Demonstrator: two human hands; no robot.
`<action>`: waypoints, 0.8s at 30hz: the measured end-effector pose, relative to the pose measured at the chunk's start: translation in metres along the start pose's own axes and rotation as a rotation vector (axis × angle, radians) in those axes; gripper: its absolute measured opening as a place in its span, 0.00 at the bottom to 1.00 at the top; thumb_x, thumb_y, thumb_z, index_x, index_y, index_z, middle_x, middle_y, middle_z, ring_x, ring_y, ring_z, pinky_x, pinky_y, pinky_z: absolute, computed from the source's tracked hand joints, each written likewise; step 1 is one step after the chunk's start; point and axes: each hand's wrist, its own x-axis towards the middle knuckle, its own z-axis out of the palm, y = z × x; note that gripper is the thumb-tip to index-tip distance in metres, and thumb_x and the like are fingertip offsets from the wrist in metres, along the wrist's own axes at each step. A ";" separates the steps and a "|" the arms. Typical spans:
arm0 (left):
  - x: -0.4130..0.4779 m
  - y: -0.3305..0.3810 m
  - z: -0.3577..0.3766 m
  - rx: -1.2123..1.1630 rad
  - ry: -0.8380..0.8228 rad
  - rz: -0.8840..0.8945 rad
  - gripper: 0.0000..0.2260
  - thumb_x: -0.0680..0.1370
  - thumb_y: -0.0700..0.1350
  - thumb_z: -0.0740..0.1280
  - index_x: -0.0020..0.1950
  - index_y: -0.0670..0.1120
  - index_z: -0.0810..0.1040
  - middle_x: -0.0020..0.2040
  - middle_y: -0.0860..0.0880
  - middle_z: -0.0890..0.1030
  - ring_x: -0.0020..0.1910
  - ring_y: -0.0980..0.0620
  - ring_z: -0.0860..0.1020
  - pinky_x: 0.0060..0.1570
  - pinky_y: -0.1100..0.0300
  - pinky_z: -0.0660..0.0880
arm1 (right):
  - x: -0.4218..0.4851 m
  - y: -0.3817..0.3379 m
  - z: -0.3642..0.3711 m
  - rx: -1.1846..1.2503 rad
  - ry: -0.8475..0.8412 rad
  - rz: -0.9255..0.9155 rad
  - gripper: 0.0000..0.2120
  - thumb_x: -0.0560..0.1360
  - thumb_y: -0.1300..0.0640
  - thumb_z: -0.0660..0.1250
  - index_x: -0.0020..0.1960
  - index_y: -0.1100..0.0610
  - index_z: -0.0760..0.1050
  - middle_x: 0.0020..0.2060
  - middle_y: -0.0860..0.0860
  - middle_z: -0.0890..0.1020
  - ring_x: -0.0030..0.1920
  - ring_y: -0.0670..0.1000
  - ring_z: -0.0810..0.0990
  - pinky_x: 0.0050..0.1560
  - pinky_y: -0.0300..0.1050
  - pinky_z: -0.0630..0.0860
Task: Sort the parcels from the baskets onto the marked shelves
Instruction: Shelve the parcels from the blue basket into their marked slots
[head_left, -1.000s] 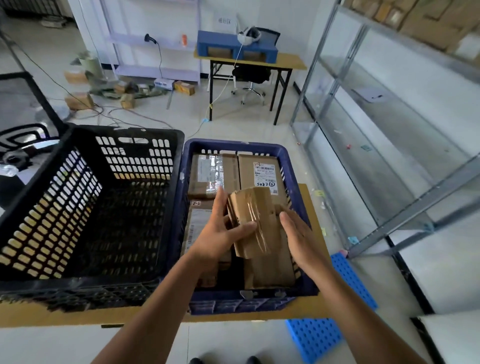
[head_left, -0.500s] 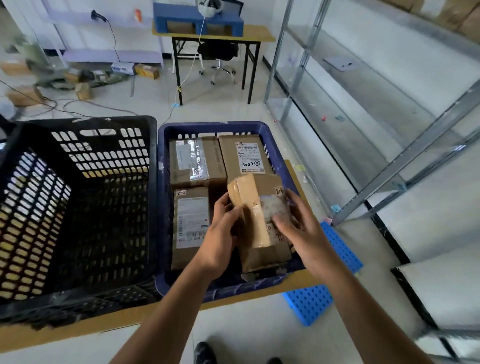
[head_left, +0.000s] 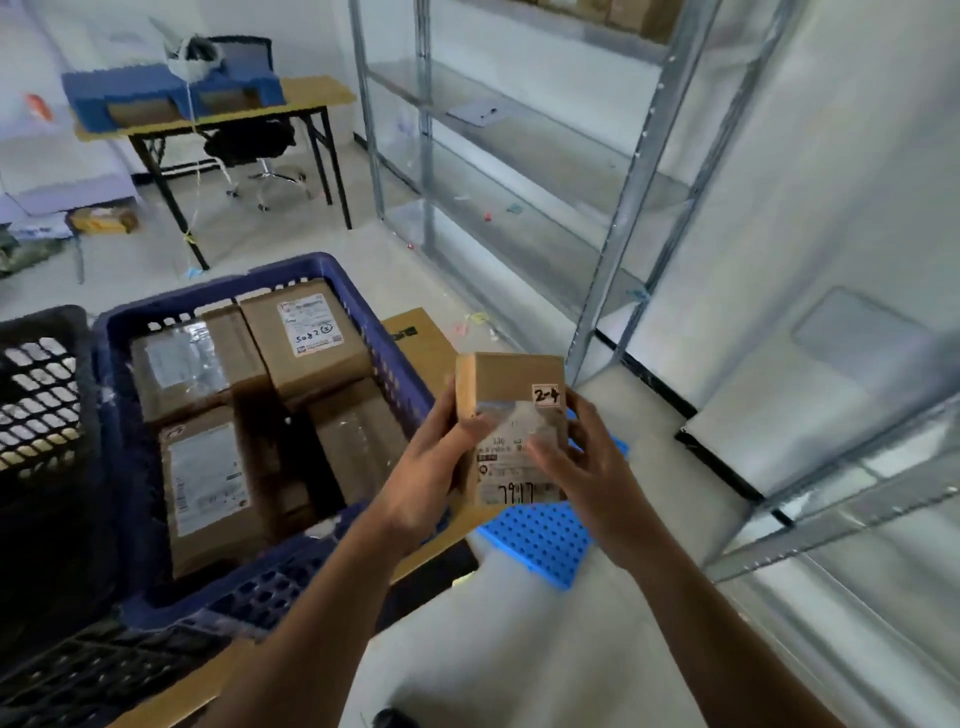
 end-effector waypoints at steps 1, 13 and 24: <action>0.006 -0.007 0.022 0.022 -0.031 -0.024 0.22 0.80 0.51 0.66 0.74 0.66 0.70 0.65 0.47 0.82 0.62 0.43 0.82 0.53 0.49 0.82 | -0.014 0.001 -0.021 0.015 0.065 0.001 0.29 0.74 0.43 0.74 0.72 0.38 0.70 0.61 0.51 0.83 0.60 0.53 0.85 0.50 0.49 0.84; 0.058 -0.149 0.246 1.105 -0.210 0.134 0.28 0.82 0.55 0.66 0.80 0.48 0.66 0.80 0.47 0.65 0.80 0.48 0.60 0.79 0.48 0.57 | -0.233 0.051 -0.261 -0.035 0.723 0.092 0.31 0.76 0.46 0.75 0.75 0.40 0.68 0.59 0.46 0.81 0.54 0.44 0.85 0.44 0.40 0.83; 0.085 -0.277 0.412 1.381 -0.822 0.247 0.33 0.78 0.65 0.58 0.81 0.52 0.64 0.82 0.48 0.62 0.81 0.42 0.57 0.79 0.39 0.55 | -0.393 0.110 -0.347 0.033 1.235 0.292 0.28 0.79 0.50 0.74 0.76 0.42 0.68 0.59 0.47 0.83 0.56 0.49 0.86 0.48 0.45 0.84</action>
